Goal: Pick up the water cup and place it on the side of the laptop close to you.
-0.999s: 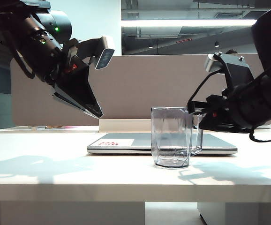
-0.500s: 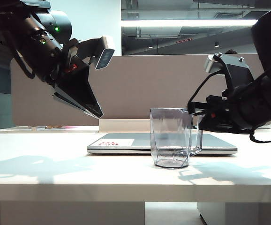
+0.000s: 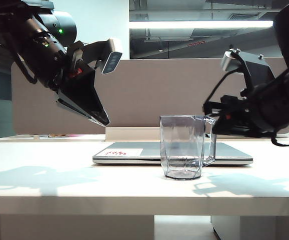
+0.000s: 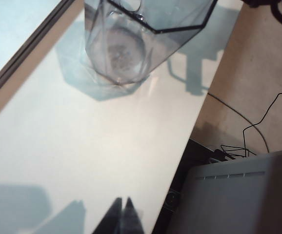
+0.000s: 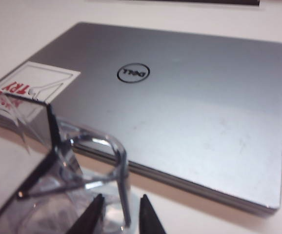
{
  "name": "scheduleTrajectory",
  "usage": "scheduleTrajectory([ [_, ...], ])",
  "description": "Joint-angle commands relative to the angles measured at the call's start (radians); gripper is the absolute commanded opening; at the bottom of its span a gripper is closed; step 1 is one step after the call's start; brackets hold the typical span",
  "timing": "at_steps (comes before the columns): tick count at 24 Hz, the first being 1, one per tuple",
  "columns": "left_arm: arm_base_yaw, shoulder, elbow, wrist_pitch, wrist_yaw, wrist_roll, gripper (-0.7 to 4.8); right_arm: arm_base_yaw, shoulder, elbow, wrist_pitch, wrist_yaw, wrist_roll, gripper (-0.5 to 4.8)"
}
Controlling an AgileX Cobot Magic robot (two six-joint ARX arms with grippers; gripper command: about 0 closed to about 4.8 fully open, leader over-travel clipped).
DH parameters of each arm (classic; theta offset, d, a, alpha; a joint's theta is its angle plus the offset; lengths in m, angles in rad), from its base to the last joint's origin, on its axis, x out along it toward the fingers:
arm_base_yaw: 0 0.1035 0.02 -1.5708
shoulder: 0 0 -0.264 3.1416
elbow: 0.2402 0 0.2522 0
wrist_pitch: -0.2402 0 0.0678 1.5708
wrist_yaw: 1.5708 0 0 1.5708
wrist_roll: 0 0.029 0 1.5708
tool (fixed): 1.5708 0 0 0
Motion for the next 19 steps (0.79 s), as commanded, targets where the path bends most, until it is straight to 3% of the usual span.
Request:
scheduleTrajectory([
  [1,-0.001,-0.005,0.002,-0.006,0.004,0.001,-0.06,0.000,-0.024,-0.032,0.007,-0.002,0.003,1.15],
  [8,-0.001,-0.005,0.002,-0.020,0.006,0.001,-0.06,0.000,-0.112,-0.109,0.007,0.002,0.007,1.06],
  [11,-0.001,-0.005,0.002,-0.029,0.007,0.000,-0.06,0.000,-0.194,-0.148,0.008,0.002,0.011,0.01],
  [12,-0.001,-0.005,0.002,-0.032,0.008,0.000,-0.06,0.000,-0.222,-0.161,0.008,0.008,0.011,-0.08],
  [14,-0.001,-0.005,0.002,-0.044,0.015,0.000,-0.06,0.000,-0.342,-0.214,0.002,0.083,0.011,-0.09],
  [19,-0.001,-0.005,0.001,-0.060,0.015,0.000,-0.06,-0.002,-0.464,-0.281,-0.005,0.149,0.010,-0.09],
])
